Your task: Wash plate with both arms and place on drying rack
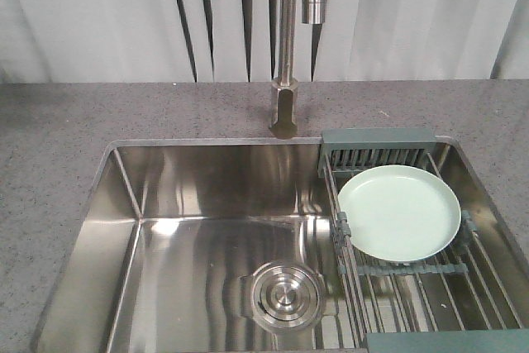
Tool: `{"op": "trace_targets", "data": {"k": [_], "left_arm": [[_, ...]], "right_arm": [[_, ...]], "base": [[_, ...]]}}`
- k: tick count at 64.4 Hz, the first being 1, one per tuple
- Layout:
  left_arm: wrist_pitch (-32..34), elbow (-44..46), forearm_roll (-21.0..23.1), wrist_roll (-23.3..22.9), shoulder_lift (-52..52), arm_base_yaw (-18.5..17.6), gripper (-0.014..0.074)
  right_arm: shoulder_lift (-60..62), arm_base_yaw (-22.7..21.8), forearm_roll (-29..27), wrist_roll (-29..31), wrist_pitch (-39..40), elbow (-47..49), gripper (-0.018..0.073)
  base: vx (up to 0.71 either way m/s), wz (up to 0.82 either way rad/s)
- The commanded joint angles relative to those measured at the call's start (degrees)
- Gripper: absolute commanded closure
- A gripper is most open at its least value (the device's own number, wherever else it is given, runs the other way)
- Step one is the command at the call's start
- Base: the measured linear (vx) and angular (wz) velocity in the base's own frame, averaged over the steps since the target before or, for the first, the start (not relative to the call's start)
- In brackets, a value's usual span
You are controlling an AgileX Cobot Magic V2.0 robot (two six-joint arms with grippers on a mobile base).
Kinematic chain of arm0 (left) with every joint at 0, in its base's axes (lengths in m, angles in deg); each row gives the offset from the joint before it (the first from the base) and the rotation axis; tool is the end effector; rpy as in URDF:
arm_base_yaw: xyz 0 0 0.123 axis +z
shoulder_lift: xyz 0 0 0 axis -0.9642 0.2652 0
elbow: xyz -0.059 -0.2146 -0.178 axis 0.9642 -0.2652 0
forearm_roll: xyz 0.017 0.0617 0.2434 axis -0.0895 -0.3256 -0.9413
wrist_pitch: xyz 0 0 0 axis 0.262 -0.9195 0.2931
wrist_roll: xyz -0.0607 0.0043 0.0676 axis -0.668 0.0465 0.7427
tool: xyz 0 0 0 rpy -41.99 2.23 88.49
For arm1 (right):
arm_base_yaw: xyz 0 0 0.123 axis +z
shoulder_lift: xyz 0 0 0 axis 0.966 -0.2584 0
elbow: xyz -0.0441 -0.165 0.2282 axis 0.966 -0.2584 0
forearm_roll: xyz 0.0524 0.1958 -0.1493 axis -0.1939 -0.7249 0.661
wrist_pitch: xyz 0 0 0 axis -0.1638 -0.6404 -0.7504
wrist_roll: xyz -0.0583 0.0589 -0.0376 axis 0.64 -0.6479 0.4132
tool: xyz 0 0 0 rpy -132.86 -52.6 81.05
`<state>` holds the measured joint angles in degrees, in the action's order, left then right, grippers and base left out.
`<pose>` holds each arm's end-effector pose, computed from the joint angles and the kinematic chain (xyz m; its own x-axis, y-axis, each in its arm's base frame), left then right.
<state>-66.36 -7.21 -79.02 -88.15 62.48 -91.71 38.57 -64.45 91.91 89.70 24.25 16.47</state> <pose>0.0760 -0.0143 0.2379 -0.2698 0.0323 -0.9624 0.1918 0.9812 -0.0208 0.0505 0.0076 0.2537 -0.2133 -0.1639 -0.9631 -0.1930 0.9735 -0.1229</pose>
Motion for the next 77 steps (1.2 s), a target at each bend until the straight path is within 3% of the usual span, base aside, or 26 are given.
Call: {"op": "trace_targets", "data": {"k": [1,44,57,63,68,77], "left_arm": [[4.2,1.5,-0.4,-0.7,0.5,0.0,0.0596],[3.5,1.4,-0.4,-0.5,0.5,0.0,0.0596],[5.4,-1.3,-0.2,3.0,0.2,0.2,0.0596],[9.3,-5.0,0.9,2.9,-1.2,3.2,0.0596],[12.9,-8.1,4.2,3.0,-3.2,7.9,0.0596],[14.5,-10.7,6.9,2.9,-6.2,13.5,0.0596]], "right_arm": [[-0.4,0.2,0.2,0.6,4.0,1.5,0.0568],[-0.4,0.2,0.2,0.6,3.8,1.5,0.0568],[-0.4,0.2,0.2,0.6,3.8,1.5,0.0568],[-0.4,0.2,0.2,0.6,3.8,1.5,0.0568],[-0.4,0.2,0.2,0.6,3.8,1.5,0.0568],[-0.4,0.2,0.2,0.6,3.8,1.5,0.0568]], "base": [[0.0,0.0],[0.0,0.0],[0.0,0.0],[0.0,0.0],[0.0,0.0],[0.0,0.0]]}}
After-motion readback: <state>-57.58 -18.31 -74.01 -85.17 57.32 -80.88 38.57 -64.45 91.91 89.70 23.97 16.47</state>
